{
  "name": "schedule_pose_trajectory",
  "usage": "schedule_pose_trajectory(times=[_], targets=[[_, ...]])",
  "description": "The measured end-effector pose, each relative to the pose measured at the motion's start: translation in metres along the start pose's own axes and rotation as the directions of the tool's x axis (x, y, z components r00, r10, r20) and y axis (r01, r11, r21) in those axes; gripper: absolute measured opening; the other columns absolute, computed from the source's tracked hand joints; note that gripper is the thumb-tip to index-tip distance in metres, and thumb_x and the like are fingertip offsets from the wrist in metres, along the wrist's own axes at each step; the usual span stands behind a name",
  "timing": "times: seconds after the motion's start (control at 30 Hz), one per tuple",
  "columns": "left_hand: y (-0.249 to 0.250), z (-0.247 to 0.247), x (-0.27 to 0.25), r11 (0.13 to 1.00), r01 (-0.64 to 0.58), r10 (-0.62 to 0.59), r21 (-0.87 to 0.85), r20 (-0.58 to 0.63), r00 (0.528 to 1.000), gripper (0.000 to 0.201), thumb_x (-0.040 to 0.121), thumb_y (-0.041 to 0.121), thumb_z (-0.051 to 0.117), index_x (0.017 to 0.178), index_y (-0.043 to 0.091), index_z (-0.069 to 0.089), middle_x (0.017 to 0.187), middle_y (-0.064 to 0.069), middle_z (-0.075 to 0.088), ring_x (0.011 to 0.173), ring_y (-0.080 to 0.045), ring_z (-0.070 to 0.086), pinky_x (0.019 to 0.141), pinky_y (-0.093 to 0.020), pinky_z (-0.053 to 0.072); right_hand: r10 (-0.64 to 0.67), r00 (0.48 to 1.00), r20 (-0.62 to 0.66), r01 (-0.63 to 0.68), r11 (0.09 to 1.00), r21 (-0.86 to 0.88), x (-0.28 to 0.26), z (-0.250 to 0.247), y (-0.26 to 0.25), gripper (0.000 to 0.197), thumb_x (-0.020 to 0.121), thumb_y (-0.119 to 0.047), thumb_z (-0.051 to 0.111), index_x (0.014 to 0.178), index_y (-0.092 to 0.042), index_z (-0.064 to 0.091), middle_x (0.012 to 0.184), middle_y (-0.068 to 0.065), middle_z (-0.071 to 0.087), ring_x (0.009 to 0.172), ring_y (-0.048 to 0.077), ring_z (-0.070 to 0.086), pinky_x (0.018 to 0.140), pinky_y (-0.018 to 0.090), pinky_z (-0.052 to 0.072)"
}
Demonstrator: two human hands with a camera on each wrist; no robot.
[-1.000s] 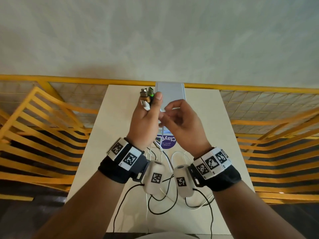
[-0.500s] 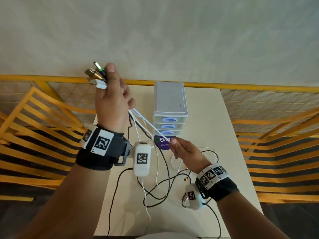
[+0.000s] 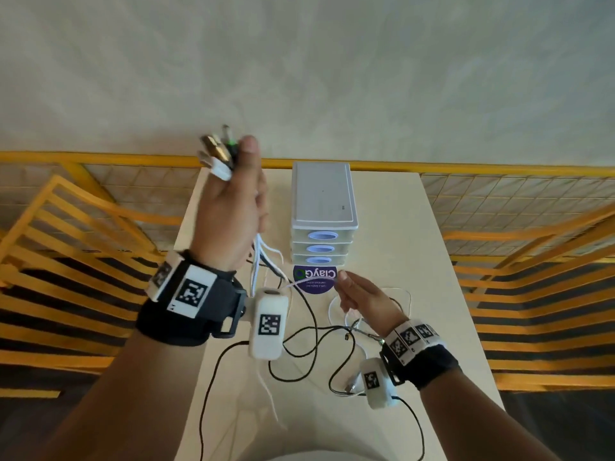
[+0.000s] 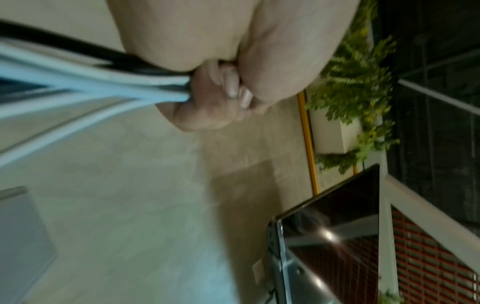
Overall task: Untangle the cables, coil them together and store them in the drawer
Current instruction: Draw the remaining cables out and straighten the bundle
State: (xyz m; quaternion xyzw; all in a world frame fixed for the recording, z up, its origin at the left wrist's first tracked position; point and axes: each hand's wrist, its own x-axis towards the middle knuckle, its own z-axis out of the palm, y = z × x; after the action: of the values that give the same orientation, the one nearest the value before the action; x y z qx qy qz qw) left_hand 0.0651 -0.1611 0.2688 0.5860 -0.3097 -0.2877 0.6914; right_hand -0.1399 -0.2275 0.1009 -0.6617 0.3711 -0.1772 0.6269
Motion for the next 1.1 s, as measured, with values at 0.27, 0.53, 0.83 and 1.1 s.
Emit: schedule_pose_trajectory(times=[0.27,0.53,0.83,1.1], targets=[[-0.067,0.022,-0.026,0.753,-0.368,0.028,0.545,0.533,0.846,0.045,0.100,0.053,0.038,0.109,0.017,0.063,0.087,0.000,0.071,0.079,-0.016,0.068,0.076,-0.041,0.054,-0.161,0.987,0.009,0.159,0.980,0.118,0.008,0.001,-0.065,0.024,0.096,-0.021,0.042,0.072,-0.015,0.043,0.062,-0.009,0.037,0.058,0.011,0.027,0.055,0.024,0.024],[-0.078,0.017,-0.022,0.610,-0.379,0.007,0.696,0.473,0.881,0.035,0.106,0.040,0.045,0.094,0.012,0.062,0.069,-0.005,0.063,0.064,-0.025,0.060,0.057,-0.035,0.039,-0.241,0.967,-0.079,0.248,0.964,0.091,0.011,0.000,-0.061,0.024,0.100,-0.018,0.037,0.084,-0.009,0.052,0.070,0.006,0.040,0.067,0.018,0.037,0.068,0.032,0.032],[-0.039,0.006,-0.007,0.763,-0.292,0.207,0.577,0.209,0.956,0.033,0.106,0.029,0.052,0.079,0.012,0.055,0.055,0.005,0.048,0.052,-0.002,0.050,0.051,-0.013,0.032,-0.071,0.997,-0.040,0.072,0.997,0.013,0.026,-0.009,-0.004,0.069,0.095,-0.068,0.037,0.068,-0.005,0.046,0.063,0.004,0.043,0.066,0.022,0.043,0.073,0.037,0.042],[-0.024,-0.007,-0.004,0.860,-0.278,0.291,0.428,0.036,0.956,0.032,0.099,0.053,0.048,0.076,0.033,0.057,0.059,0.009,0.054,0.055,-0.010,0.051,0.059,-0.032,0.039,0.116,0.985,-0.126,-0.125,0.990,-0.068,0.021,-0.020,0.061,0.075,0.086,-0.085,0.034,0.061,-0.018,0.057,0.064,-0.005,0.056,0.065,0.012,0.050,0.082,0.035,0.041]])
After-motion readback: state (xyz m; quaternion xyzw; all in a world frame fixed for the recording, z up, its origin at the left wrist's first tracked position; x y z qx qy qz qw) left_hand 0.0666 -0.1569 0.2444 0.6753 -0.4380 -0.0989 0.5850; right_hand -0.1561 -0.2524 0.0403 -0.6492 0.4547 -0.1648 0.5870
